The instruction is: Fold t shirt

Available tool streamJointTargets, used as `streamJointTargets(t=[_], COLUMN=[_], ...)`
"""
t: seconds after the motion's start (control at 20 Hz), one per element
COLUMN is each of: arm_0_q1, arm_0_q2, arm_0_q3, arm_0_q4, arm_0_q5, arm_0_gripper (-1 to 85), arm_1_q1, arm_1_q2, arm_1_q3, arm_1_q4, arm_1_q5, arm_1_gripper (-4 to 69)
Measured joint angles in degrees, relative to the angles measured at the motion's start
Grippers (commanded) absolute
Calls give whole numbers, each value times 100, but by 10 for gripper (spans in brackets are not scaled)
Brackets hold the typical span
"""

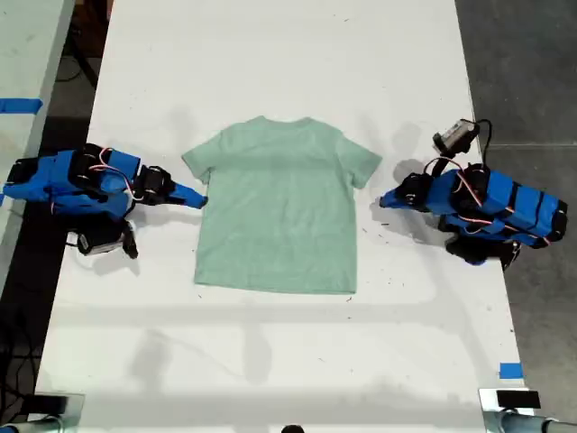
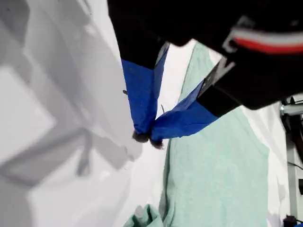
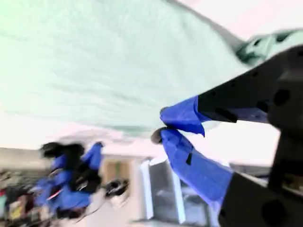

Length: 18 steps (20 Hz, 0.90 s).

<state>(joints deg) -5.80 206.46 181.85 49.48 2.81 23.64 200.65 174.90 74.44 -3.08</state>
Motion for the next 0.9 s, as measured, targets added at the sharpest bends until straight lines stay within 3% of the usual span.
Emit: streamJointTargets(t=[0.15,0.6,0.9], arm_0_q1=[-642,-598,-598], arm_0_q2=[0,0,0], arm_0_q3=[149,229,246], arm_0_q4=[404,721,791], arm_0_q5=[-325,-747,-940], arm_0_gripper=[-1,-1,-1], arm_1_q1=[0,-211,264], arm_1_q2=[0,0,-1037], arm_1_q3=[0,0,-1002], arm_1_q4=[18,18,272], arm_1_q5=[-9,-18,-703], arm_1_gripper=[12,12,13])
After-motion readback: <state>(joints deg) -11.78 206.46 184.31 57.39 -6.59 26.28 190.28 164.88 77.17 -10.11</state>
